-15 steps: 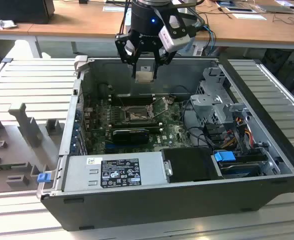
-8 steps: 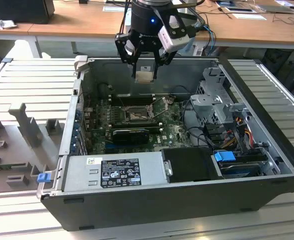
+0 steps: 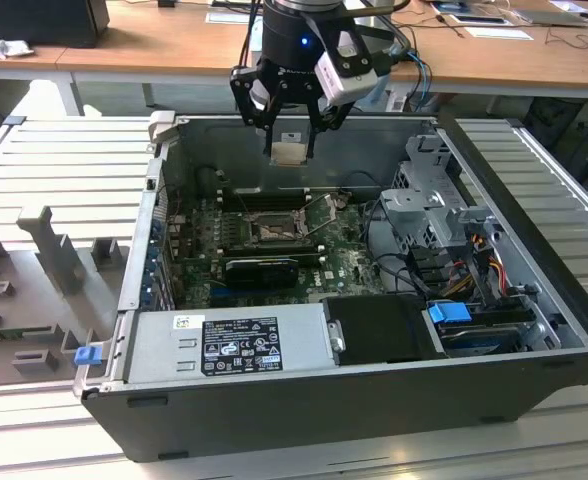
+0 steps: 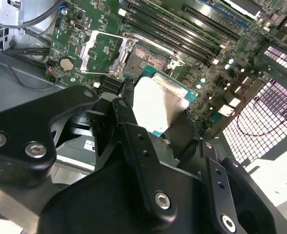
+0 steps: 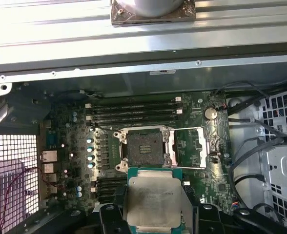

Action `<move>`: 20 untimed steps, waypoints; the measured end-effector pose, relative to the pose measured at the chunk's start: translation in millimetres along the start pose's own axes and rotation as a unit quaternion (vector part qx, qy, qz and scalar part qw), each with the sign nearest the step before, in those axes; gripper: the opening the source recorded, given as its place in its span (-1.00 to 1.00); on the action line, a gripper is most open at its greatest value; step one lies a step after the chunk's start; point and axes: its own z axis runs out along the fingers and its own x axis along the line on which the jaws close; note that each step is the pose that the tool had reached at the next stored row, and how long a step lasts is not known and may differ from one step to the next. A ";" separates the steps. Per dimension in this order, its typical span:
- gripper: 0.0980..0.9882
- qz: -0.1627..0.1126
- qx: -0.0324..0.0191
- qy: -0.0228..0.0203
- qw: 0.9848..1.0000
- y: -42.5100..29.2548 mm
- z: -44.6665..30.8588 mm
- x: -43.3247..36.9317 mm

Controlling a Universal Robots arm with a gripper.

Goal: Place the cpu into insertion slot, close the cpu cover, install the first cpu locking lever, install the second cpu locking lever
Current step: 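Place the cpu into insertion slot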

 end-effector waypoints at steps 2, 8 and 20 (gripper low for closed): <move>-0.03 0.002 0.000 0.000 1.000 0.0 0.0 0.0; -0.03 0.008 0.000 -0.001 1.000 0.0 0.0 0.0; -0.03 0.021 0.000 -0.002 1.000 0.0 0.1 0.0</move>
